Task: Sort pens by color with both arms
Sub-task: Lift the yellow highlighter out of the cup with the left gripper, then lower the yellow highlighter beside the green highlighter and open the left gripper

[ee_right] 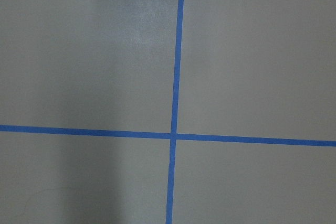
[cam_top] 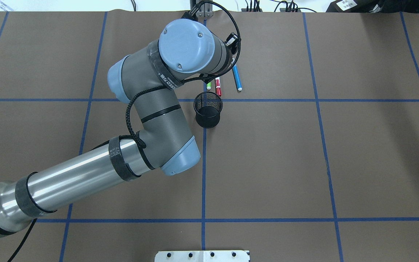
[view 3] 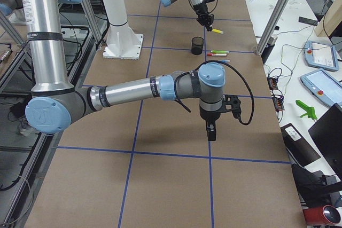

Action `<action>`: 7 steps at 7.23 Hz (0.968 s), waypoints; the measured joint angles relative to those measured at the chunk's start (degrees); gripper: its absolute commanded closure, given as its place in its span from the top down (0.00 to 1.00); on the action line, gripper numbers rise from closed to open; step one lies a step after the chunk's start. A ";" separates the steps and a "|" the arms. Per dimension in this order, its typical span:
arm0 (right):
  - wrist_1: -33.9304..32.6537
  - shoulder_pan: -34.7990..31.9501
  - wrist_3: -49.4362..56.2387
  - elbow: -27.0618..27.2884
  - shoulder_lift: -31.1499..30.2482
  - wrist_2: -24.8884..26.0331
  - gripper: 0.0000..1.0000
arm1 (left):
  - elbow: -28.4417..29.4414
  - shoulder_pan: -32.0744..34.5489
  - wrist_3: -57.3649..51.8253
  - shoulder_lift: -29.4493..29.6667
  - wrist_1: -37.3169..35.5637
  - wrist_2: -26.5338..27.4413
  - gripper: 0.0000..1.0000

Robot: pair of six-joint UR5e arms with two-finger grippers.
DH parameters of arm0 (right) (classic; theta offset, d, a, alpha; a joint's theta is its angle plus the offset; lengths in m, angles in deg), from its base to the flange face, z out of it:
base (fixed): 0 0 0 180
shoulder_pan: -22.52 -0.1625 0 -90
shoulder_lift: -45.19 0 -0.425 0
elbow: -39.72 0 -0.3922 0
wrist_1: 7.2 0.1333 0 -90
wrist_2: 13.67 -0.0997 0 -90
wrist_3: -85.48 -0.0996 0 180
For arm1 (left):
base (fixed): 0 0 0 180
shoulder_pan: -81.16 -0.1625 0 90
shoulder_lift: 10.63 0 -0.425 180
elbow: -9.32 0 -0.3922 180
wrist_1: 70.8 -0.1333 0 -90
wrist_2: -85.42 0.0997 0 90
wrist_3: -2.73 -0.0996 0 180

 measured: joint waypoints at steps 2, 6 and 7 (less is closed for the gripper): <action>-0.01 -0.09 -0.05 -0.05 0.07 -0.05 1.00 | 6.70 0.06 -10.27 -0.96 9.92 3.61 0.00; -0.01 -0.11 -0.03 -0.45 0.09 -0.06 1.00 | 10.20 1.74 -25.80 -6.95 20.16 6.63 0.00; -0.01 -0.12 -0.04 -0.54 0.10 -0.04 1.00 | 10.35 1.80 -27.85 -8.62 21.07 6.71 0.00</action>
